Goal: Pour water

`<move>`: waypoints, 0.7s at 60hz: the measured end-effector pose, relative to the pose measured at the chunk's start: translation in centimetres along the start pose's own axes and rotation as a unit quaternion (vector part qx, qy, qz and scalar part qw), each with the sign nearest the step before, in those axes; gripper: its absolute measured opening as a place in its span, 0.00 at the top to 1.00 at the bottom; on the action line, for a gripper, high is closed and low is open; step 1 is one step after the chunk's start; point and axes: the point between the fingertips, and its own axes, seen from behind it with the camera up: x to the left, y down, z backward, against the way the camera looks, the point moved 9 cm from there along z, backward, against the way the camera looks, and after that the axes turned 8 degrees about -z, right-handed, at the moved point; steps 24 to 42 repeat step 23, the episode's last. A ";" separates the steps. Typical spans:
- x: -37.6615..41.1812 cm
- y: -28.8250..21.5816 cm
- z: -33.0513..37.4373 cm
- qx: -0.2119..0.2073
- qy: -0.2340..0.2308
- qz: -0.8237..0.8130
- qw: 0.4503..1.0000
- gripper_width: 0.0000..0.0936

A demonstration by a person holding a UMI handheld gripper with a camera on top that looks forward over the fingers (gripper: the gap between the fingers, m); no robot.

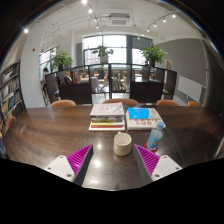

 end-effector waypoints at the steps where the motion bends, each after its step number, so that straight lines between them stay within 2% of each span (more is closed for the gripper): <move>1: 0.1 -0.3 0.1 -0.002 0.001 0.000 1.000 0.11; 23: 0.3 -1.6 1.9 -0.022 0.023 0.001 0.999 0.11; 42: 0.3 -1.6 1.9 -0.022 0.023 0.001 0.999 0.11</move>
